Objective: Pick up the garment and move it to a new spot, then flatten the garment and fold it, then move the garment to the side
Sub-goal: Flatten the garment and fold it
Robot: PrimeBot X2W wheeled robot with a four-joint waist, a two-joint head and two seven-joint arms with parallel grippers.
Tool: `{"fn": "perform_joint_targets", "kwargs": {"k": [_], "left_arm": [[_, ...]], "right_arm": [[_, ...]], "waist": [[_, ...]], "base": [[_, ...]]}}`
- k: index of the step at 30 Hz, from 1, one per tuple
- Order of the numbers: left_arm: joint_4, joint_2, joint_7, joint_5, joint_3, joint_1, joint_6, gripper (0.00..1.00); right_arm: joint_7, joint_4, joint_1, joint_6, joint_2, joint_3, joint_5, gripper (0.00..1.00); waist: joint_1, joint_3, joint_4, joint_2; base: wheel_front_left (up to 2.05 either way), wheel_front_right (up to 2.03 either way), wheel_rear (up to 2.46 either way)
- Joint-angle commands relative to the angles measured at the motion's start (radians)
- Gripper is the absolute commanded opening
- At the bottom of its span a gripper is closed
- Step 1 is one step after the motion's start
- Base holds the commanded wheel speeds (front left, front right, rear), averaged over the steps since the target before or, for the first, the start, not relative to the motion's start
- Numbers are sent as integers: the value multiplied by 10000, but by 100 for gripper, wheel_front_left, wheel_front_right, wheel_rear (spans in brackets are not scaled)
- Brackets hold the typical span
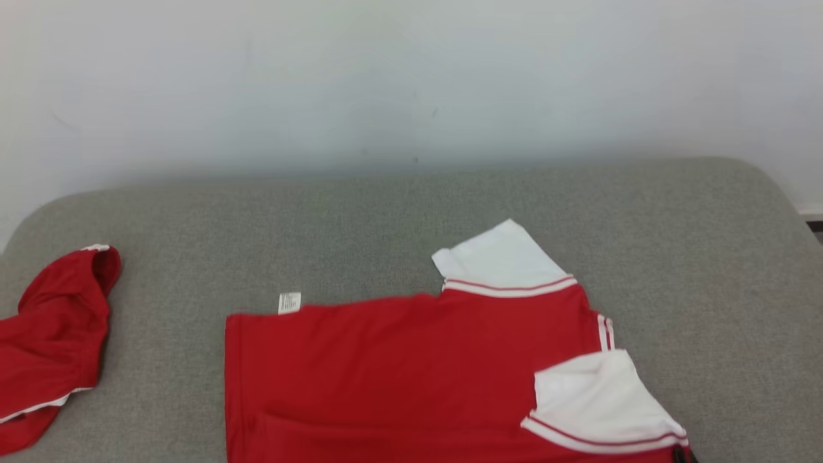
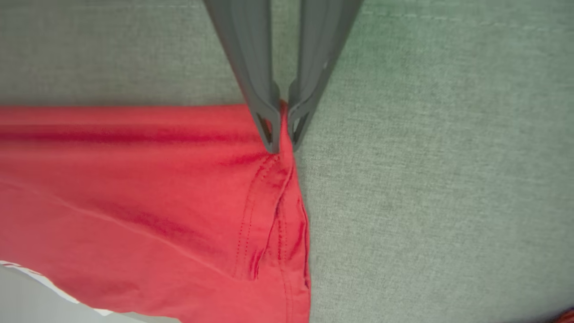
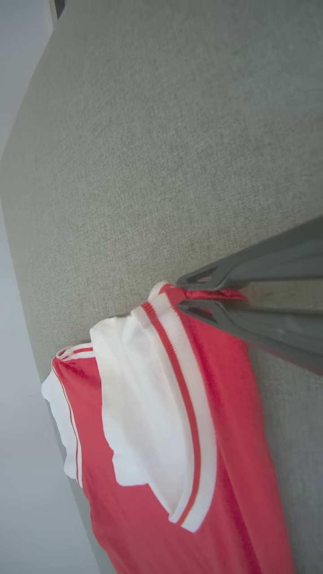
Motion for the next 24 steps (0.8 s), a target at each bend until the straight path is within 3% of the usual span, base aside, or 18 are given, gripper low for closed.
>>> {"fn": "perform_joint_targets", "kwargs": {"k": [1, 7, 8, 9, 10, 24], "left_arm": [[43, 71, -22, 50, 20, 335, 31, 0], [50, 73, -25, 114, 1, 636, 30, 0], [-12, 73, -25, 141, 40, 604, 30, 36], [-72, 73, -25, 146, 71, 538, 30, 100], [-134, 71, -25, 157, 75, 461, 29, 100], [-573, 116, -25, 528, 169, -1441, 25, 100]], "right_arm": [[-5, 48, 272, -34, -17, -72, 85, 0], [-5, 41, 468, -34, 52, -98, 81, 0], [-5, 56, 430, -34, 69, -93, 73, 22], [-5, 23, 333, -34, 93, -123, 94, 78], [-5, -39, 235, -33, 85, -149, 79, 100], [-3, -284, -1608, -31, 128, 69, -307, 100]], "waist": [[1, -316, -2, 0], [1, -362, 41, 0], [1, -341, 50, 0], [1, -310, 54, 0], [1, -265, 60, 0], [1, 636, 233, 0]], "base": [[0, 0, 0], [0, 0, 0], [0, 0, 0], [0, 0, 0], [0, 0, 0], [0, 0, 0]]}}
